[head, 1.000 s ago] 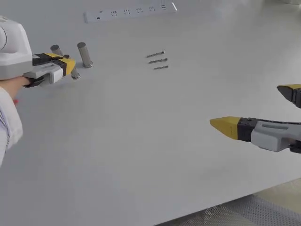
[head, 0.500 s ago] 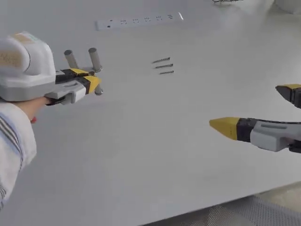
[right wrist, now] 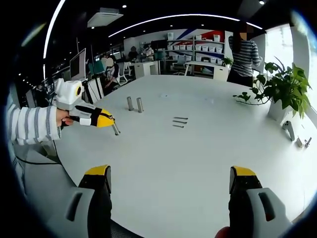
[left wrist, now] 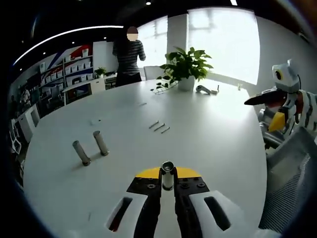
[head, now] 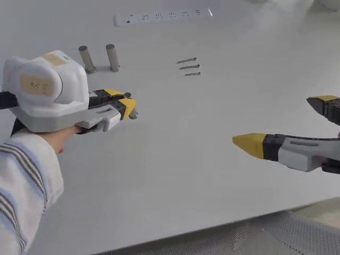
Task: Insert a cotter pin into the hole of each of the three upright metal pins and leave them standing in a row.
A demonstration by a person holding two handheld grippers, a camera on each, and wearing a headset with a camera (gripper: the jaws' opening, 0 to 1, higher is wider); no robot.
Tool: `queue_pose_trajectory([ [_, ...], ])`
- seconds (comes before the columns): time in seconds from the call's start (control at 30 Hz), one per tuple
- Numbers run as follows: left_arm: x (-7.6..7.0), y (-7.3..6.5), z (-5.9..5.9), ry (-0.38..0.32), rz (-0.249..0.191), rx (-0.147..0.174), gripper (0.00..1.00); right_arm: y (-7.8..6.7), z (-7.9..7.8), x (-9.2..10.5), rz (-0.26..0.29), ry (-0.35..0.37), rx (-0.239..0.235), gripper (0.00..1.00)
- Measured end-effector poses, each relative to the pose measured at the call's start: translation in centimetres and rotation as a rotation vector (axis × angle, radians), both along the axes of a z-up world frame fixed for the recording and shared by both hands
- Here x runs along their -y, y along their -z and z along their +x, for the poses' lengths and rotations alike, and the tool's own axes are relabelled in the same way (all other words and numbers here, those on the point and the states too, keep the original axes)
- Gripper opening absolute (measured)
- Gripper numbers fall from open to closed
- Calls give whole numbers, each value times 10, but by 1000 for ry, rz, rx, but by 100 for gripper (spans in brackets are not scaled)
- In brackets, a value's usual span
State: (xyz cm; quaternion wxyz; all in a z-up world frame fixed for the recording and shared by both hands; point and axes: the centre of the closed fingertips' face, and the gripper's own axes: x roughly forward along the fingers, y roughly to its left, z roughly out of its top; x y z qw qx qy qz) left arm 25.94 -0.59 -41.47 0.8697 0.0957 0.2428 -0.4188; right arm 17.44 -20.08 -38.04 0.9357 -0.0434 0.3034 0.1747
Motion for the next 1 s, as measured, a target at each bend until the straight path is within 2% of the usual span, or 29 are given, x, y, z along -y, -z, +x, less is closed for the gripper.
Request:
queue_pose_trajectory([
  [0.2, 12, 11, -9, 21, 7, -18, 5, 0, 0, -5, 8, -11, -3, 98],
  [0.4, 22, 16, -14, 33, 9, -16, 5, 2, -1, -9, 8, -22, -7, 98],
  [0.77, 26, 21, -19, 53, 30, -10, 5, 3, -3, -11, 13, -28, -12, 98],
  [1.0, 25, 27, -21, 40, 44, -9, 5, 4, -2, -11, 17, -29, -11, 98],
])
